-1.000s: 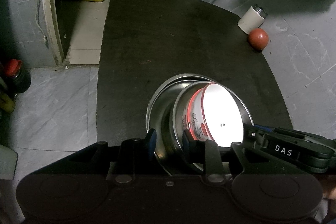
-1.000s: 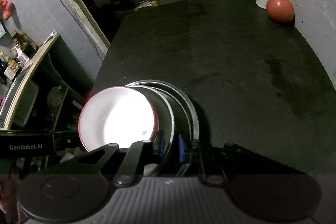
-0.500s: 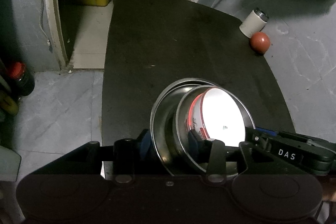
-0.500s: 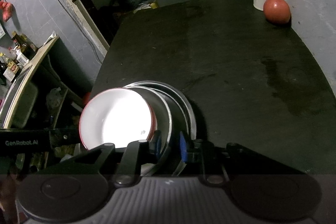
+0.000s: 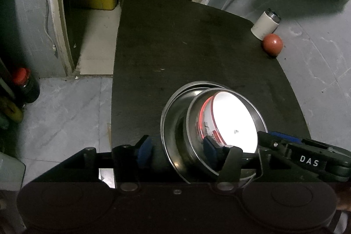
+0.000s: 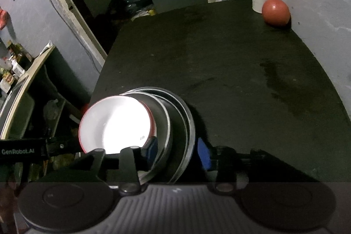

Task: Organize plates and bowls
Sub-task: 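Lower the steel bowl onto the plate stack with both grippers, then open both grippers and pull them back from the stacked dishes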

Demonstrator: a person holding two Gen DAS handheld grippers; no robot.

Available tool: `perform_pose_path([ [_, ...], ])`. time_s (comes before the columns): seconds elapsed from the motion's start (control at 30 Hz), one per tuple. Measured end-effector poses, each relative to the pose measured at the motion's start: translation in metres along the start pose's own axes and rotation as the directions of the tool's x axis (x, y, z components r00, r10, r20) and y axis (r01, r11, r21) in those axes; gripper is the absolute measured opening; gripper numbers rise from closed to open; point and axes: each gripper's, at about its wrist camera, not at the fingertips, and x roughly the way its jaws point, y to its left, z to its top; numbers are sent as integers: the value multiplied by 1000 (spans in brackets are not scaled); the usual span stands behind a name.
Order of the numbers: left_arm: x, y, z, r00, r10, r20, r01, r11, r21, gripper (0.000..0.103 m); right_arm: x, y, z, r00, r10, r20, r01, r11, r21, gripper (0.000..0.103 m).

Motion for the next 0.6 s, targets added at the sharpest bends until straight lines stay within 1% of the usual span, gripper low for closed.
perform_pose_path([
  [0.03, 0, 0, 0, 1000, 1, 0, -1, 1000, 0, 59, -1, -1, -1, 1000, -3, 4, 3, 1000, 4, 53],
  [0.1, -1, 0, 0, 1000, 14, 5, -14, 1000, 6, 69, -3, -3, -1, 1000, -8, 10, 8, 1000, 15, 57],
  [0.17, -3, -1, 0, 1000, 16, 14, -16, 1000, 12, 73, -5, -5, -1, 1000, -14, 20, 14, 999, 29, 63],
  [0.27, -5, 1, -1, 1000, 14, 22, -14, 1000, 9, 78, -9, -5, -4, 999, -17, 36, 15, 999, 44, 71],
  [0.3, -6, 1, -1, 1000, 14, 24, -14, 1000, 11, 80, -11, -5, -5, 999, -19, 41, 17, 999, 47, 71],
  [0.4, -9, 2, -2, 1000, 6, 30, -7, 1000, 12, 81, -14, -4, -6, 998, -24, 51, 21, 999, 49, 73],
  [0.53, -11, 2, -3, 999, -6, 33, 5, 1000, 17, 85, -18, -2, -9, 998, -32, 60, 29, 998, 58, 77],
  [0.6, -13, 1, -4, 999, -8, 37, 7, 1000, 20, 90, -21, -2, -11, 997, -36, 67, 32, 997, 64, 79],
])
